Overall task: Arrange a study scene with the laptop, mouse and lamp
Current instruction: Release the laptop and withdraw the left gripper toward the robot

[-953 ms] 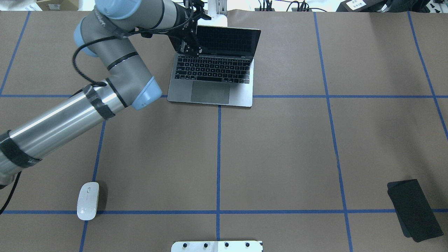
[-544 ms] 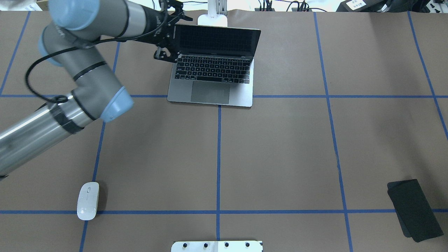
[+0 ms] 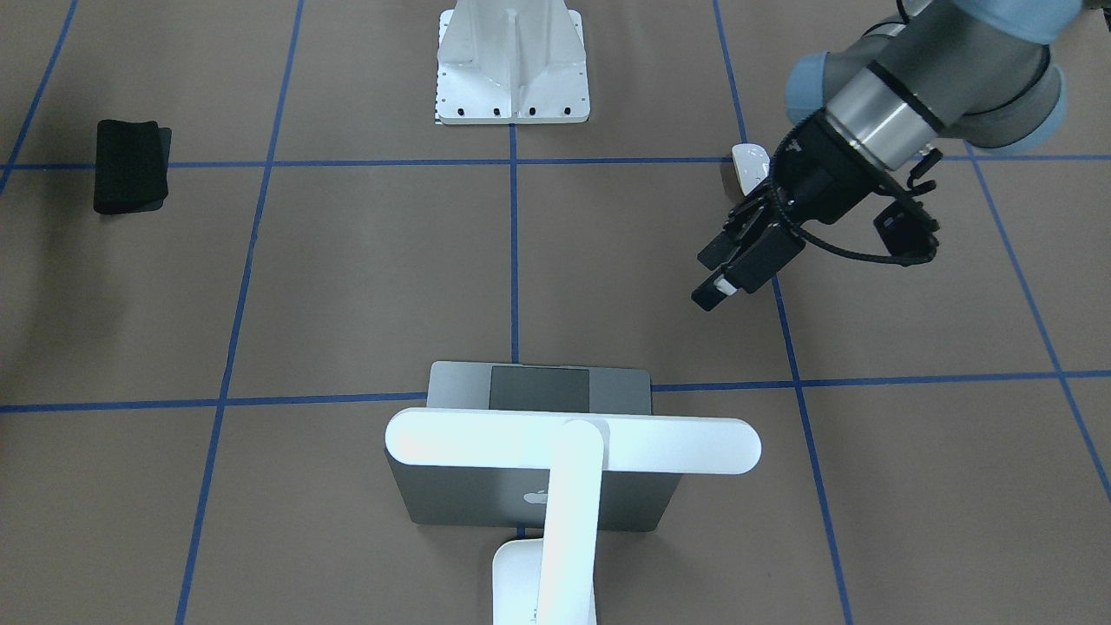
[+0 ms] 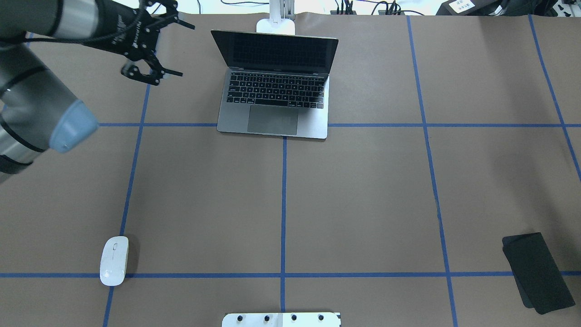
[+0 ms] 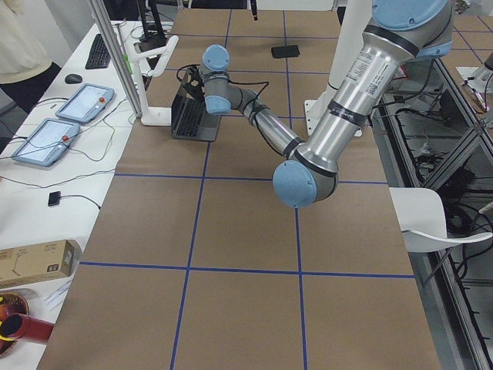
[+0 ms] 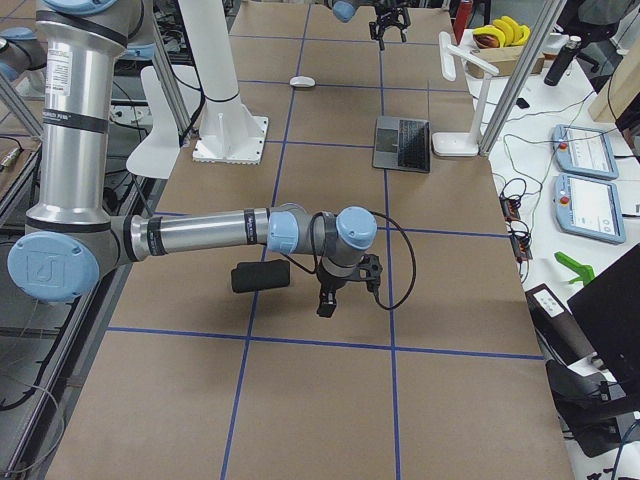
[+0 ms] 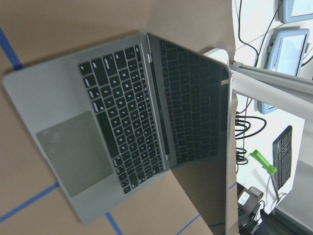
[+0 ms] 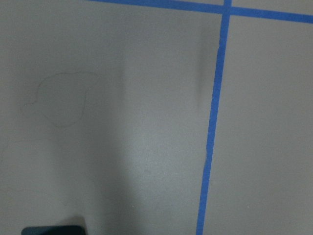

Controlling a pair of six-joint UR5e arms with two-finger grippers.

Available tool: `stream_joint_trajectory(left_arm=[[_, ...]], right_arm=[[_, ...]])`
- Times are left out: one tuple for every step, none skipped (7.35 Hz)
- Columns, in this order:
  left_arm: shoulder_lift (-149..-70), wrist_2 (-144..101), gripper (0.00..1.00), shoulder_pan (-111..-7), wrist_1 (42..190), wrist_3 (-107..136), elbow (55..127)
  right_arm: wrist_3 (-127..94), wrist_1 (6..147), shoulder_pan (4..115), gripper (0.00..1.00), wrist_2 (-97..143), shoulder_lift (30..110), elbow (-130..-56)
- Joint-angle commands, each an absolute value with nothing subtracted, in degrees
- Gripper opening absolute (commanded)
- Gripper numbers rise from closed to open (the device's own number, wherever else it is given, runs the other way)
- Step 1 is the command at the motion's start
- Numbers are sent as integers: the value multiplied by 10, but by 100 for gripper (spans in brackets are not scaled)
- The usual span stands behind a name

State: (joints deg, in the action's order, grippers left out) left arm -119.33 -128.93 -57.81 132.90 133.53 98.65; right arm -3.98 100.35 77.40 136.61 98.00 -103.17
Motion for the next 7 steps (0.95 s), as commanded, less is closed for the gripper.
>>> stream_joint_trajectory(left_arm=[[-1140,-1345,93,-615,1312,1237,1015],[-1090,-1362,93,-632,1310,1162,1030],[-1064,-1368,93,-642,1309,1107,1032],[-1037,-1368,93,-645,1306,1054,1034],[-991,-1370,93,-658,1306,980,1042],[-937,-1369,93,-664,1305,901,1050],[-893,-1369,93,-676,1305,835,1054]], right_arm=[[-35,1004,772,100,1393,984,-1005],[-36,1004,761,100,1393,985,-1004],[-34,1004,755,100,1393,986,-1004],[-35,1004,748,100,1393,986,-1004],[-38,1004,737,100,1404,986,-995],[-35,1003,731,100,1436,986,-981],[-35,1003,719,100,1457,987,-980]])
